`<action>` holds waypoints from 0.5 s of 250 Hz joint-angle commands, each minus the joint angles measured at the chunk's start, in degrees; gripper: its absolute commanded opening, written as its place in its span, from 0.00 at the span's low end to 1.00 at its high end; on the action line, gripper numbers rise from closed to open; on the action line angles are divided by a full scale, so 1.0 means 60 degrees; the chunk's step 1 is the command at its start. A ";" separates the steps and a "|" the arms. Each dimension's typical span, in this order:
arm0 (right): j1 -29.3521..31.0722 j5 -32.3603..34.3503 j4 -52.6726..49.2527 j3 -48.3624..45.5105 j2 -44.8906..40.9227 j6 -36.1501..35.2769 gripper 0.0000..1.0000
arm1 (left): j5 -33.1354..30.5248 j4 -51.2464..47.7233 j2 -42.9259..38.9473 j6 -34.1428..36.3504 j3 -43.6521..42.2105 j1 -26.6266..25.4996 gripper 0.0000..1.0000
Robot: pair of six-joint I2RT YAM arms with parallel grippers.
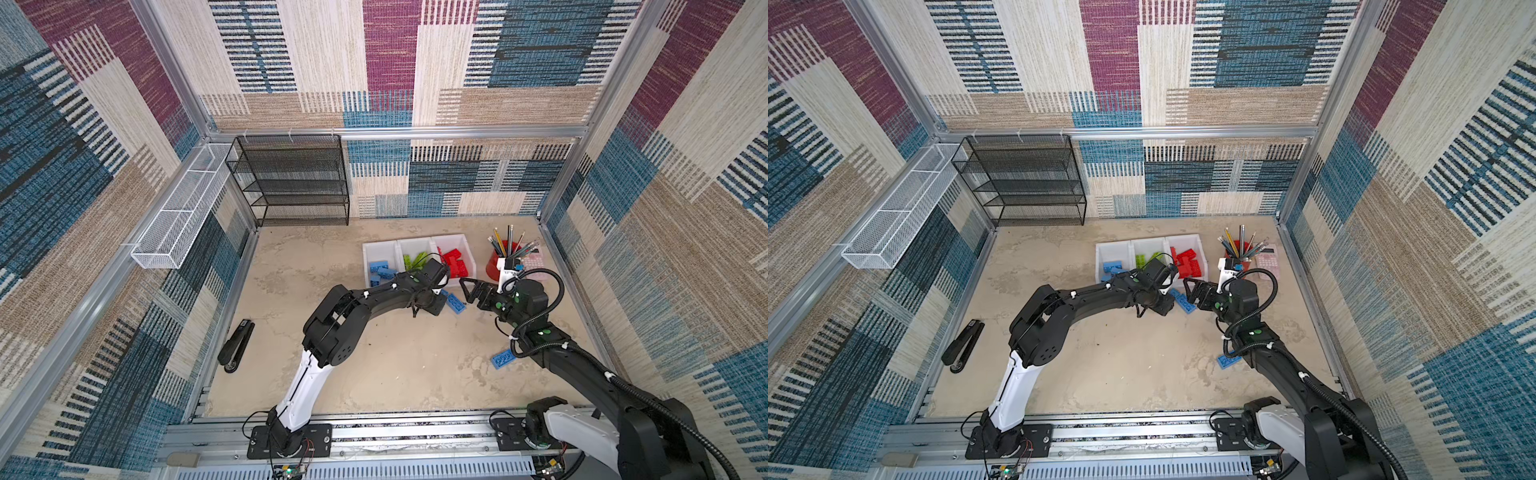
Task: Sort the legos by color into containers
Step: 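Withdraw the right gripper while the left gripper grasps a blue brick by the bin, then carry the blue brick with the left gripper into the blue compartment and release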
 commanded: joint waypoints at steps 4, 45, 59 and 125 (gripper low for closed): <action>-0.0017 0.0064 0.0499 -0.0001 0.0076 0.0082 0.93 | -0.0025 -0.0577 0.0188 0.0238 0.0128 -0.0003 0.40; -0.0027 0.0066 0.0513 -0.0024 0.0069 0.0082 0.93 | -0.0019 -0.0530 0.0149 0.0240 0.0065 -0.0003 0.27; -0.0031 0.0066 0.0520 -0.0051 0.0073 0.0093 0.93 | 0.0032 -0.0458 0.0066 0.0238 -0.0041 -0.0003 0.24; -0.0041 -0.0037 0.0586 -0.0155 -0.0020 0.0094 0.93 | 0.0077 -0.0174 -0.0838 -0.0046 -0.0878 -0.0069 0.23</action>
